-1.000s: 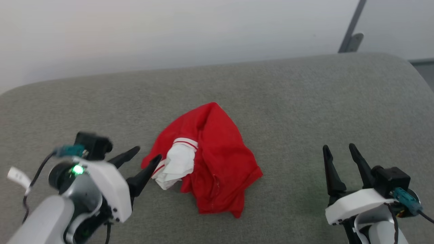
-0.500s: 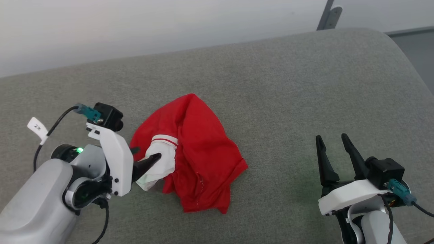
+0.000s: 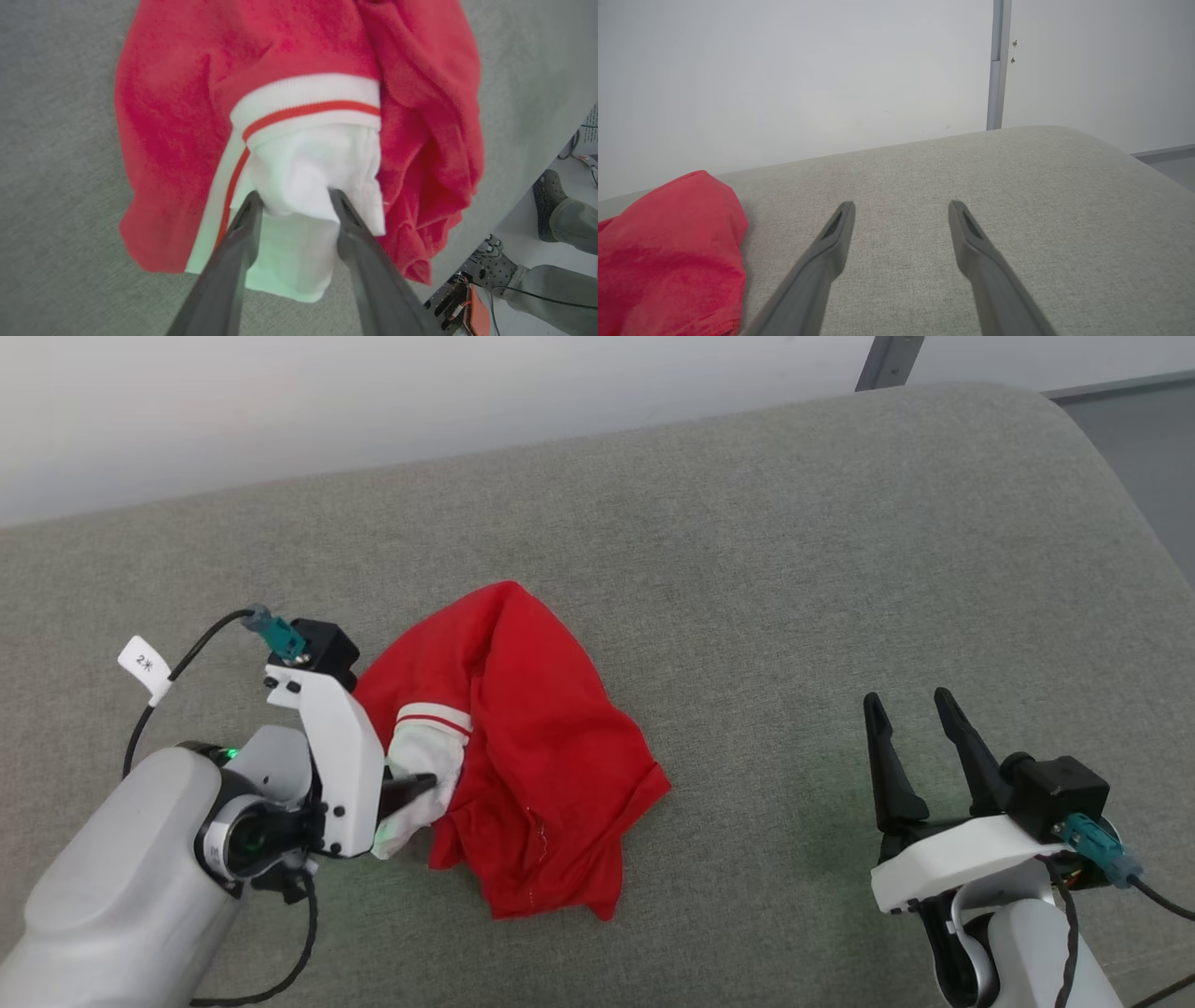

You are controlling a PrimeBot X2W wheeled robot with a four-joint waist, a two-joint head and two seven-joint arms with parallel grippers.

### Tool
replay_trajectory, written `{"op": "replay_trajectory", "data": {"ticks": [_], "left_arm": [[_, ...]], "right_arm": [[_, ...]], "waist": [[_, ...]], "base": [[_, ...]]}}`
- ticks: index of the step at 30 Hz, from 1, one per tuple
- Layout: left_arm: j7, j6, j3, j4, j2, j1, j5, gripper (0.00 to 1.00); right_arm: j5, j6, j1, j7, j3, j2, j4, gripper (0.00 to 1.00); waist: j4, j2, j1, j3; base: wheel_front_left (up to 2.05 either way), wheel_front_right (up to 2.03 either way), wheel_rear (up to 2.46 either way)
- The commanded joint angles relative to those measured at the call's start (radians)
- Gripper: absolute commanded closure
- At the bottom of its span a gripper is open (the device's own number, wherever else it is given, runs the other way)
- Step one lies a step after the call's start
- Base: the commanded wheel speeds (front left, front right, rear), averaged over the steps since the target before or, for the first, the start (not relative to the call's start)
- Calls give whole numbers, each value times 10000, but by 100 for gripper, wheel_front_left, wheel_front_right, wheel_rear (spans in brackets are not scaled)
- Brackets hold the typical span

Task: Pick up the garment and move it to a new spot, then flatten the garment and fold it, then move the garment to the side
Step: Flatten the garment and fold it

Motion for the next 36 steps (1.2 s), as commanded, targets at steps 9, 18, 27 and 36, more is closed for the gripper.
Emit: {"op": "replay_trajectory", "data": {"ticks": [9,18,27,36], "left_arm": [[116,-265,300,-188,-344,-644,-734,100],[-48,-196,553,-550,-238,-1119,-786,100],[-546,366,1292,-469,808,-650,-688,100],[-1053,966,1850,69,1816,282,-549,100]], "right_arm": [[55,0,-197,-102,18,5,109,0],[64,0,-177,-106,63,5,121,0],[103,0,35,-107,-40,5,50,0],[22,0,229,-106,-115,5,68,0]], "waist": [[-5,0,0,43],[-18,0,0,-18],[33,0,0,-142],[206,0,0,-294]], "base": [[0,0,0],[0,0,0],[0,0,0],[0,0,0]]}}
